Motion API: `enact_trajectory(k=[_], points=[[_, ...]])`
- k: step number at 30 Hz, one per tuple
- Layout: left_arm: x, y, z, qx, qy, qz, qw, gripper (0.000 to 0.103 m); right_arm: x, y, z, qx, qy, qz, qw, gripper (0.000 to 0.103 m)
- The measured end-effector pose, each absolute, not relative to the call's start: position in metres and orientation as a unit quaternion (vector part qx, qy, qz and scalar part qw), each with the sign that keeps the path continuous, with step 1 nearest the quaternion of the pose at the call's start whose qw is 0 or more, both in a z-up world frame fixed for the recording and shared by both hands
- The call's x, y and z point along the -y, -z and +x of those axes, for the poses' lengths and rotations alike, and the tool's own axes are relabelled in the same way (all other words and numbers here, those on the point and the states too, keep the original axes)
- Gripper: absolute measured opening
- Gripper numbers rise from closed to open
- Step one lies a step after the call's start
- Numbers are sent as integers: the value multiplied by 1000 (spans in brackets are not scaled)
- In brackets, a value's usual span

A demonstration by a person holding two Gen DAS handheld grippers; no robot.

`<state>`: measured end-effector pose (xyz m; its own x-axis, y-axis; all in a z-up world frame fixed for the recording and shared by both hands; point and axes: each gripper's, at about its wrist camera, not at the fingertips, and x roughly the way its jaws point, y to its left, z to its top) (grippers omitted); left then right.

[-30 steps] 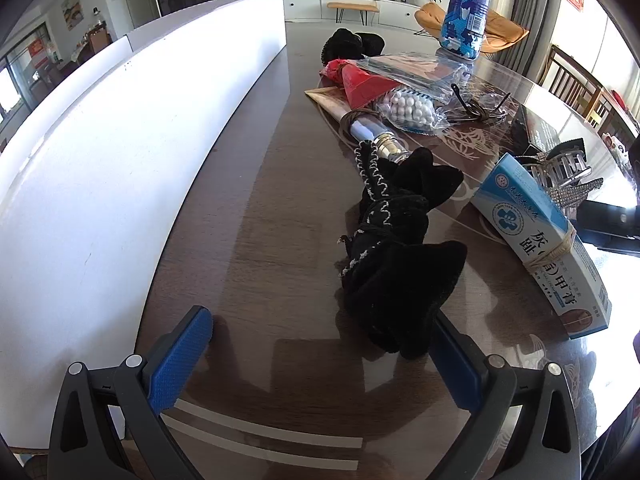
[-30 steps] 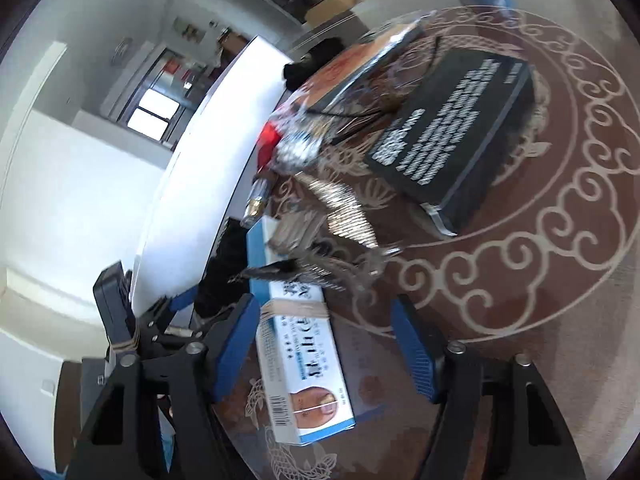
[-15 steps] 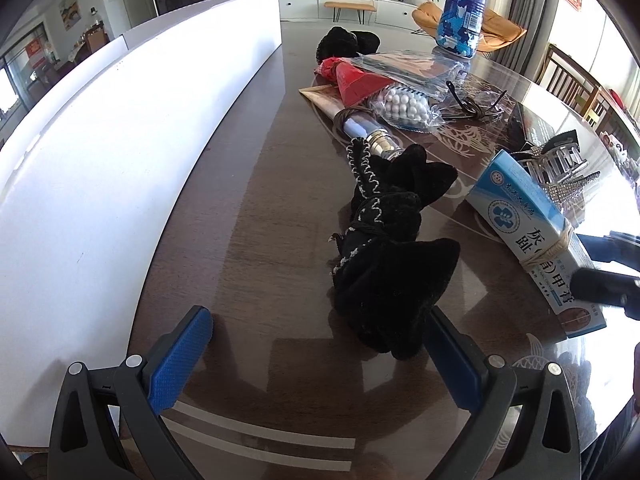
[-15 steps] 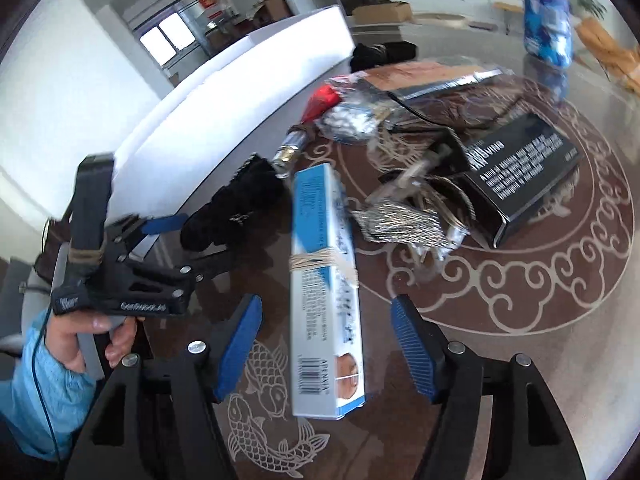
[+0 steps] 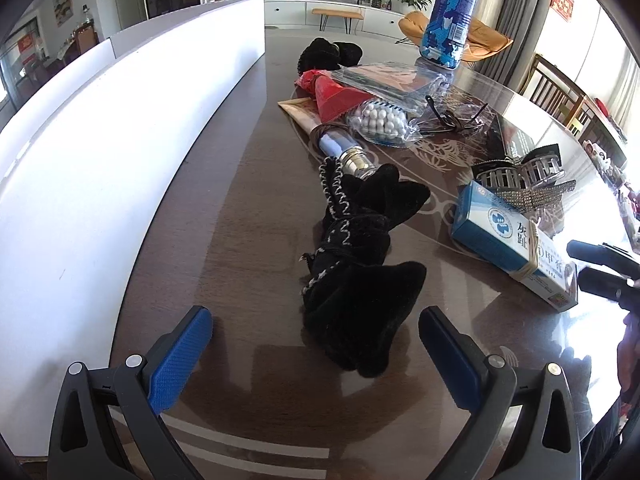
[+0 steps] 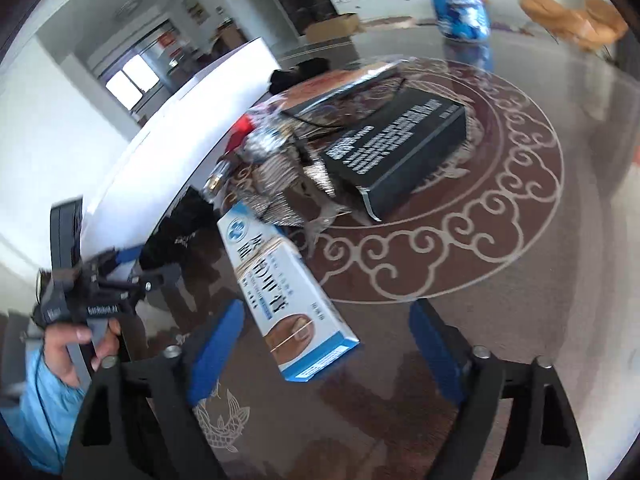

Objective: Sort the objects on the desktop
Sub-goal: 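Lower the right tool's open fingers around the blue-and-white nail-cream box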

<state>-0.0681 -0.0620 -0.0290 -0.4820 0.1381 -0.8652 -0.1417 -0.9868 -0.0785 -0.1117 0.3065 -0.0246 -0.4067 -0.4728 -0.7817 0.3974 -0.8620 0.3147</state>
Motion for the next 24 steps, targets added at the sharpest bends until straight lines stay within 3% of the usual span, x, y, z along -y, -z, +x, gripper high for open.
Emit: enact_trajectory(k=[3,9,11,24], points=[[56,28,-74,-6,-864,-496,88,103,-282,30,-108,-28,837,470,277,90],[43,34,-75,-43,-863,-496,83,103,-258,42,-102,-110,845,450,265,103],[41,35,-75,-49,-862,-497,84,103,-248,46,-101,-142,847,446,251,103],[42,37,-71,-47,-867,-489,82,103,-250,46,-109,-132,852,443,244,103]])
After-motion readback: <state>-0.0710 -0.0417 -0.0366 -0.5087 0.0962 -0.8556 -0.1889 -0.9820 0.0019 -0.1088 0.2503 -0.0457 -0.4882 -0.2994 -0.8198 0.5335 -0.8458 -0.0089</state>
